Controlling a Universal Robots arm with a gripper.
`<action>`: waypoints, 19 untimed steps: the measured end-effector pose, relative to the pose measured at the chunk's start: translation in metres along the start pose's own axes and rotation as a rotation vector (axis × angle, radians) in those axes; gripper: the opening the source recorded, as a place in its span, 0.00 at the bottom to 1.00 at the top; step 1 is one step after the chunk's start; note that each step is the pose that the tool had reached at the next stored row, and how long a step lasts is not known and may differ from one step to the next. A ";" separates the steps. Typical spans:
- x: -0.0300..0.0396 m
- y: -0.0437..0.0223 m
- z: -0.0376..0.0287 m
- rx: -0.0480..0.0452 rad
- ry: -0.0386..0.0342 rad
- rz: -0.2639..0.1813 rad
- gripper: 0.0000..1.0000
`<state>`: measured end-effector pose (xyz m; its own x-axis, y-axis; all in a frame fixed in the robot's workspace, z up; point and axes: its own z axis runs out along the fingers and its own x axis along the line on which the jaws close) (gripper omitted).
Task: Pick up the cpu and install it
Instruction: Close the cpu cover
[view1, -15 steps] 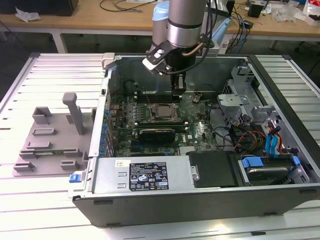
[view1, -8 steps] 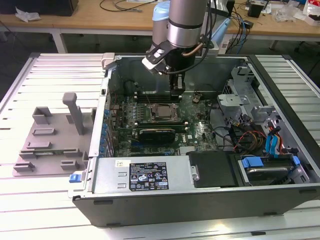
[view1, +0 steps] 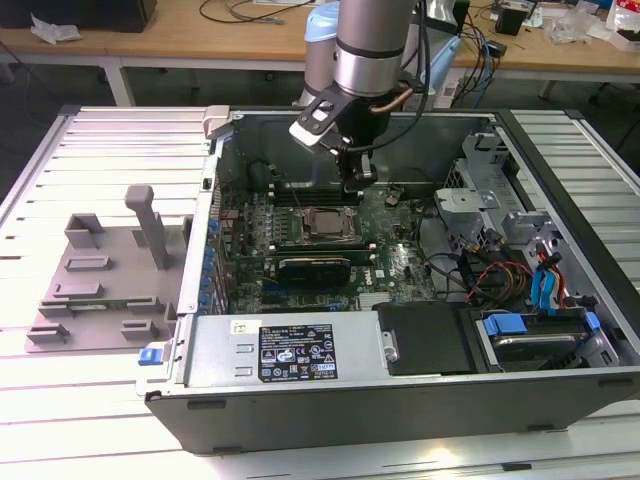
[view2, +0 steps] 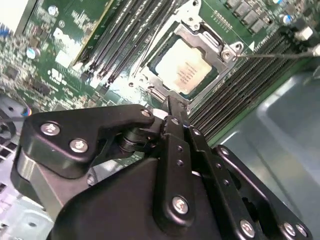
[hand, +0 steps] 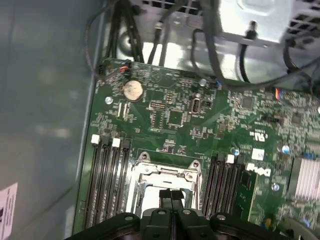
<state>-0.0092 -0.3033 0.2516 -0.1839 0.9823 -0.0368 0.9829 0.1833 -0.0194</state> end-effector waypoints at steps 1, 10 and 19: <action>0.0000 0.0000 0.0004 -0.0015 -0.0009 -0.043 0.11; 0.0001 0.0000 0.0032 -0.0150 -0.0081 -0.411 0.11; 0.0002 0.0001 0.0049 -0.0262 -0.0139 -0.712 0.11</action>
<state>-0.0092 -0.3033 0.2467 -0.7815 0.6228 -0.0369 0.6237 0.7814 -0.0195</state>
